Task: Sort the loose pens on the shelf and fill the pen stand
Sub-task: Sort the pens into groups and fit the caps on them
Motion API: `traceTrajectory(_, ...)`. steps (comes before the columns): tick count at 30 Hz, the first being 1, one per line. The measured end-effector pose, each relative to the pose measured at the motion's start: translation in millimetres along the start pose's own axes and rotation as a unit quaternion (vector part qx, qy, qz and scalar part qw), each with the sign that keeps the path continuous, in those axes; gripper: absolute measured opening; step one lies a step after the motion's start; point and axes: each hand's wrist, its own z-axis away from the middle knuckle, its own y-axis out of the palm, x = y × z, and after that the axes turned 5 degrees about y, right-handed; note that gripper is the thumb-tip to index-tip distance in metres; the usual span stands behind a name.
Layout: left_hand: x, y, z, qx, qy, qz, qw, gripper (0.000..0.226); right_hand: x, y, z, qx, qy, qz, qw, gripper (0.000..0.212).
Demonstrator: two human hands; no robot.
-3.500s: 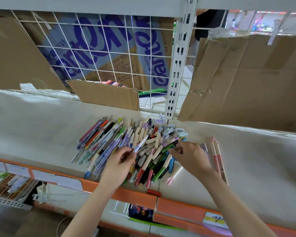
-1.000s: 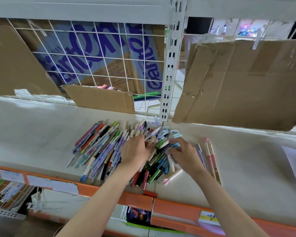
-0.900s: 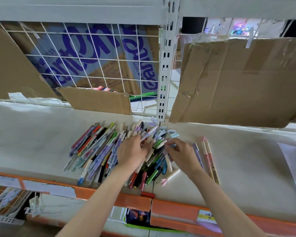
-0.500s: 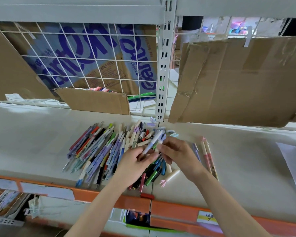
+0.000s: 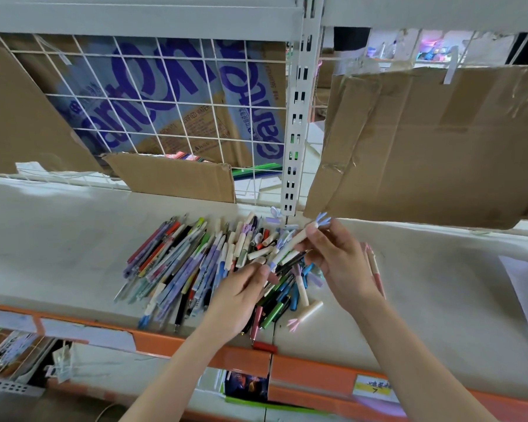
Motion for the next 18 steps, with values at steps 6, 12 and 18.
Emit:
traceTrajectory(6, -18, 4, 1, 0.016, -0.069, 0.151, 0.986, 0.033, -16, 16, 13, 0.035, -0.017, 0.063, 0.997, 0.009)
traceTrajectory(12, -23, 15, 2, 0.016, -0.199, 0.33, 0.923, 0.033, -23, 17, 12, 0.013, -0.013, 0.123, 0.992, 0.018)
traceTrajectory(18, -31, 23, -13, 0.025, -0.097, 0.121, 0.988, 0.036, -18, 12, 7, -0.018, -0.004, 0.157, 0.987, 0.006)
